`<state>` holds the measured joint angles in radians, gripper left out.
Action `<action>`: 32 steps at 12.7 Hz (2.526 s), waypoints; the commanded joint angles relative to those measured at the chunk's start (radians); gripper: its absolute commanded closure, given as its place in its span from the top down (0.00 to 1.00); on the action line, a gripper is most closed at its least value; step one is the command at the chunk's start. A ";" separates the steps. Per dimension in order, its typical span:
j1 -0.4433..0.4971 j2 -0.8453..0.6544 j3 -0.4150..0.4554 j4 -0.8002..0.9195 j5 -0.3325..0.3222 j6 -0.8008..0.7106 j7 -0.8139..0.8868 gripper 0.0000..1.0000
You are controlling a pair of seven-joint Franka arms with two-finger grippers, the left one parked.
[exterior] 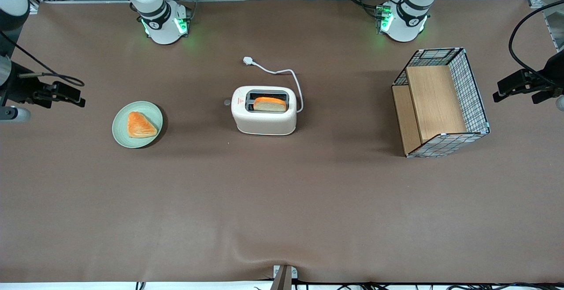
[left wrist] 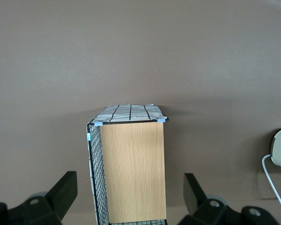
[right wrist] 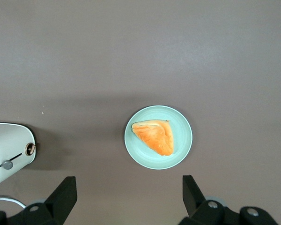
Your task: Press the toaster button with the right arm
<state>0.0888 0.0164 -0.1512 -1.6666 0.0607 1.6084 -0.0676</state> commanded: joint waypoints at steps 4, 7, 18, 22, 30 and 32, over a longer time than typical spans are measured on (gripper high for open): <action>-0.049 -0.075 0.059 0.001 -0.053 -0.056 0.022 1.00; -0.044 -0.072 0.062 0.065 -0.051 -0.148 0.117 1.00; -0.044 -0.069 0.059 0.120 -0.048 -0.150 0.091 1.00; -0.041 -0.067 0.061 0.119 -0.051 -0.151 0.095 1.00; -0.041 -0.066 0.061 0.113 -0.050 -0.156 0.124 1.00; -0.041 -0.066 0.061 0.110 -0.051 -0.151 0.124 1.00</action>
<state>0.0614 -0.0489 -0.1068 -1.5617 0.0287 1.4637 0.0377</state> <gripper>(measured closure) 0.000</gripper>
